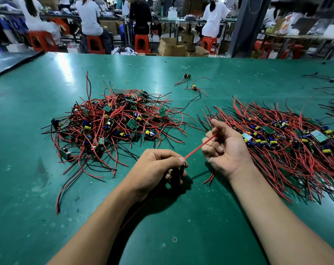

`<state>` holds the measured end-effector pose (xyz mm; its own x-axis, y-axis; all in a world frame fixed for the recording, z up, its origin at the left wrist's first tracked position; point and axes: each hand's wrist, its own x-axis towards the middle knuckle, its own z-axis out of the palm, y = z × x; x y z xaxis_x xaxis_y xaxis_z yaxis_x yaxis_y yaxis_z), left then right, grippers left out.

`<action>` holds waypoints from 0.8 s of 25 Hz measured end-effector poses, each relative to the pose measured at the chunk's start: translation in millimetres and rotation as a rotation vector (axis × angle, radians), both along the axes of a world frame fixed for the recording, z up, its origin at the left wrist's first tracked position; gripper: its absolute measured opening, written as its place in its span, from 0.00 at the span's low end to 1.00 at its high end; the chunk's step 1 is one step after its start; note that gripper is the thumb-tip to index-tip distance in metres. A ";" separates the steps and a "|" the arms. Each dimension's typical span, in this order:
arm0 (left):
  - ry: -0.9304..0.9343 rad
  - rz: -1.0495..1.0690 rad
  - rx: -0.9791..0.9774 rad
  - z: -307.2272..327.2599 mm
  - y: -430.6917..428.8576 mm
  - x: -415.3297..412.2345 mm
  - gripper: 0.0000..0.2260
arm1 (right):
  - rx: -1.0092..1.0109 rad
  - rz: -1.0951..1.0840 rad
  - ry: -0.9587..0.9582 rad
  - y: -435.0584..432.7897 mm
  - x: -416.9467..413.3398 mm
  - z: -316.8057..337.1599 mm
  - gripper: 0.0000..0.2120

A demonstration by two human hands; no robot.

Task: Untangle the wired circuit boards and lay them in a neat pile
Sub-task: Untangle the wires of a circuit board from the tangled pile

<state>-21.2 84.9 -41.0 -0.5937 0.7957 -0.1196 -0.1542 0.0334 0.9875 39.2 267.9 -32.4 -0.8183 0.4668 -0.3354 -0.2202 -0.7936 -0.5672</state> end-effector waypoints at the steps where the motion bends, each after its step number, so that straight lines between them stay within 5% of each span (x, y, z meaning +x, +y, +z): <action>1: 0.012 -0.012 -0.002 -0.2 -0.4 0.3 0.09 | -0.012 0.016 0.007 0.3 1.1 0.7 0.14; 8: -0.046 0.111 0.022 -4.3 -1.2 -5.5 0.06 | 0.262 0.018 -0.147 -1.0 1.4 -2.2 0.15; 12: -0.200 0.200 0.115 -2.6 2.9 -8.2 0.07 | 0.510 0.104 -0.187 -9.2 -0.3 -7.2 0.24; 17: -0.326 0.207 0.206 3.0 -0.7 -13.5 0.12 | 1.005 0.240 -0.231 -29.6 -0.1 -20.6 0.03; 20: -0.310 0.245 0.253 2.4 -1.9 -15.0 0.16 | 1.323 0.174 -0.288 -31.3 -0.2 -21.4 0.02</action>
